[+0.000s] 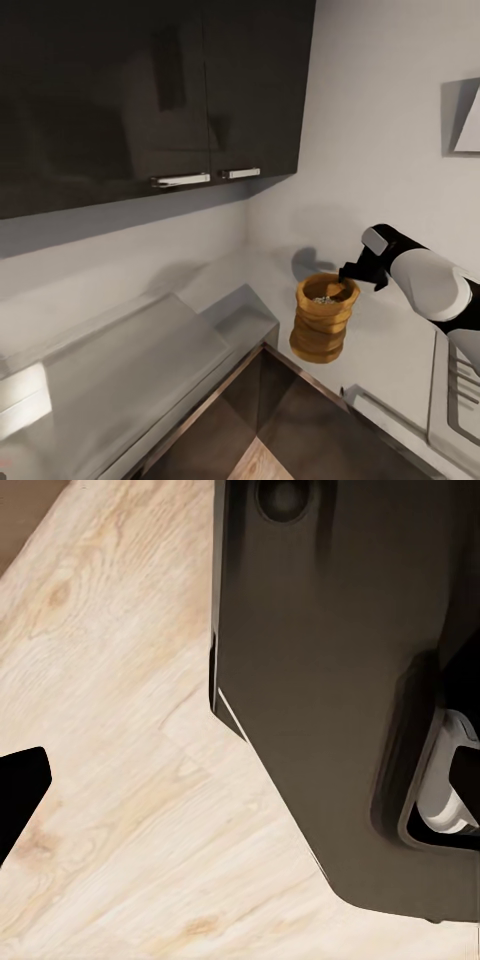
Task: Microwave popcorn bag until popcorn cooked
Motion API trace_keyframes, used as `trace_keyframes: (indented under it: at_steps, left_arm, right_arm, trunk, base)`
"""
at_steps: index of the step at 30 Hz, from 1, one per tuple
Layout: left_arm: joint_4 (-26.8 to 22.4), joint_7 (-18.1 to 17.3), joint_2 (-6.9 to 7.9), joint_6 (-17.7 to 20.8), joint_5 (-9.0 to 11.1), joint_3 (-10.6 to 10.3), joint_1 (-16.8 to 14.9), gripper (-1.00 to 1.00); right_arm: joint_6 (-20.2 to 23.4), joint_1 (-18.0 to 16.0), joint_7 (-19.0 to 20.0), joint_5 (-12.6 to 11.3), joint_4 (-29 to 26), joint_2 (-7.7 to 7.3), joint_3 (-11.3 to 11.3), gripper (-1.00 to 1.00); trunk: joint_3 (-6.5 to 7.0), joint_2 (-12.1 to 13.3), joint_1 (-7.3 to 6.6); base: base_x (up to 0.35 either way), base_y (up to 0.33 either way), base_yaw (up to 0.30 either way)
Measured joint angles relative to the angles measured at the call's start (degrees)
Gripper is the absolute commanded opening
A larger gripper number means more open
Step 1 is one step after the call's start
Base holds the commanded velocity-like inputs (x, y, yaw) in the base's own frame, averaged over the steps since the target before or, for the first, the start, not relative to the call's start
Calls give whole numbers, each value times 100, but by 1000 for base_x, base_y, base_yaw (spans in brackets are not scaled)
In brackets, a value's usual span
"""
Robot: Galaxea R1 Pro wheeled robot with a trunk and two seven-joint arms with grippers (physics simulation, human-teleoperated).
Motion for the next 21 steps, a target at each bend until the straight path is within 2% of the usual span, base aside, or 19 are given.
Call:
trace_keyframes:
  at_steps: [4,11,21]
  left_arm:
    - [4,0,-5,0,0,0,0,100]
    - [8,0,-12,0,0,0,0,100]
    - [9,0,-11,0,0,0,0,100]
  right_arm:
    - [-7,-1,-160,4,0,0,-124,100]
    - [-17,7,-203,1,39,0,-138,100]
    - [-34,15,-199,1,453,2,-143,100]
  trunk:
    - [0,0,2]
    - [0,0,3]
    - [0,0,3]
  base:
    - [43,-14,0]
    - [2,-1,0]
    - [0,0,0]
